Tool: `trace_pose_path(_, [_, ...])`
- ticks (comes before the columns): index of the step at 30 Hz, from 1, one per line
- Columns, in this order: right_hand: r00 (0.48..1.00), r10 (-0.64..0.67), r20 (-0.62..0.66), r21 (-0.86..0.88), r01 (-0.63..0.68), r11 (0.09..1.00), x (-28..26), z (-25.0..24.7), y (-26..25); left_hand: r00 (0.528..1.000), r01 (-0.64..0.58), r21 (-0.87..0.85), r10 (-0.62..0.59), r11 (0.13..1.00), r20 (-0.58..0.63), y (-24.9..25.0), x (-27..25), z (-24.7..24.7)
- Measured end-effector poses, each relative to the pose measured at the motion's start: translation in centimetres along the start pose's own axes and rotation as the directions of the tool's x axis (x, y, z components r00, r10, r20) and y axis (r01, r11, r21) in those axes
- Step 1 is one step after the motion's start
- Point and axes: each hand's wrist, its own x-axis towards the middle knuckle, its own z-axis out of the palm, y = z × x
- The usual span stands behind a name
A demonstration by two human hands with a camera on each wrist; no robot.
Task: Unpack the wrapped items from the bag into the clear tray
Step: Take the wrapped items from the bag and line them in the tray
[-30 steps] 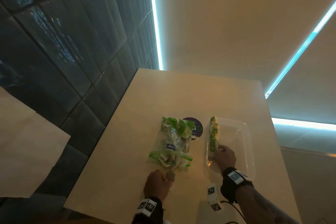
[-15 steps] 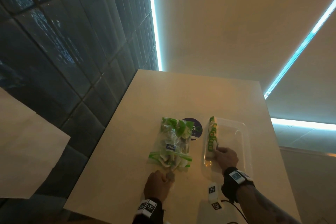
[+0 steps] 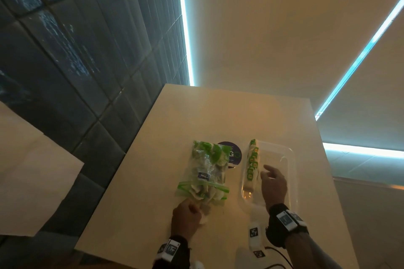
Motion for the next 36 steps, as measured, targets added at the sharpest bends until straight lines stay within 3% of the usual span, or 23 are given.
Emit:
trace_pose_path(2, [0.995, -0.091, 0.048, 0.073, 0.088, 0.993, -1.6, 0.1, -1.9, 1.0, -0.018, -0.039, 0.018, 0.999, 0.013, 0.3, 0.1, -0.6])
trace_pose_path(4, [0.961, -0.186, 0.204, 0.098, 0.169, 0.981, -3.6, 0.4, -3.7, 0.997, -0.047, -0.111, 0.053, 0.993, 0.053, 0.9, 0.1, -1.6])
trace_pose_path(5, [0.918, -0.224, 0.326, 0.079, 0.21, 0.975, -4.5, 0.6, -4.5, 0.994, -0.063, -0.16, 0.077, 0.985, 0.081, 1.3, 0.1, -2.1])
trace_pose_path(8, [0.722, -0.237, 0.65, -0.015, 0.323, 0.946, -6.4, 1.6, -5.9, 0.967, -0.147, -0.264, 0.194, 0.953, 0.165, 2.7, -0.1, -3.7])
trace_pose_path(11, [0.559, -0.195, 0.806, -0.059, 0.404, 0.913, -7.4, 2.2, -6.9, 0.914, -0.278, -0.292, 0.345, 0.915, 0.211, 4.5, -0.5, -5.2])
trace_pose_path(13, [0.494, -0.159, 0.855, -0.055, 0.391, 0.919, -7.8, 2.2, -7.4, 0.879, -0.324, -0.351, 0.416, 0.878, 0.231, 5.3, -0.8, -5.8])
trace_pose_path(14, [0.488, -0.156, 0.859, -0.062, 0.401, 0.914, -8.0, 2.3, -7.6, 0.876, -0.328, -0.377, 0.428, 0.866, 0.22, 5.5, -0.9, -5.9])
trace_pose_path(16, [0.536, -0.174, 0.826, -0.061, 0.392, 0.918, -8.3, 2.3, -7.6, 0.899, -0.325, -0.422, 0.414, 0.846, 0.139, 5.9, -1.0, -6.0])
trace_pose_path(18, [0.61, -0.134, 0.781, 0.014, 0.197, 0.98, -8.6, 2.1, -7.4, 0.935, -0.263, -0.531, 0.349, 0.806, 0.066, 6.2, -1.0, -5.9])
trace_pose_path(20, [0.627, -0.041, 0.778, 0.126, -0.091, 0.988, -8.9, 1.7, -7.3, 0.95, -0.174, -0.65, 0.301, 0.739, 0.088, 6.2, -1.1, -6.0])
trace_pose_path(23, [0.539, 0.069, 0.84, 0.212, -0.442, 0.872, -8.9, 0.9, -7.2, 0.895, -0.072, -0.772, 0.382, 0.632, 0.229, 5.7, -1.4, -6.2])
trace_pose_path(26, [0.417, 0.12, 0.901, 0.19, -0.627, 0.756, -9.0, 0.3, -7.5, 0.839, -0.088, -0.784, 0.47, 0.615, 0.274, 6.1, -1.9, -6.5])
trace_pose_path(29, [0.349, 0.121, 0.929, 0.151, -0.658, 0.737, -9.1, 0.0, -7.5, 0.851, -0.17, -0.713, 0.466, 0.68, 0.241, 7.1, -2.2, -6.2])
trace_pose_path(31, [0.351, 0.124, 0.928, 0.122, -0.6, 0.79, -8.9, 0.1, -7.4, 0.888, -0.18, -0.682, 0.416, 0.709, 0.198, 7.2, -2.2, -5.8])
trace_pose_path(32, [0.39, 0.134, 0.911, 0.108, -0.54, 0.835, -8.8, 0.2, -7.3, 0.91, -0.183, -0.663, 0.38, 0.726, 0.164, 7.1, -1.9, -5.7])
trace_pose_path(35, [0.602, 0.101, 0.792, 0.141, -0.342, 0.929, -8.2, 0.4, -7.4, 0.955, -0.17, -0.609, 0.281, 0.775, 0.091, 6.7, -1.1, -5.4])
trace_pose_path(36, [0.627, 0.066, 0.776, 0.158, -0.295, 0.942, -8.1, 0.5, -7.5, 0.96, -0.171, -0.593, 0.268, 0.787, 0.078, 6.8, -1.1, -5.3])
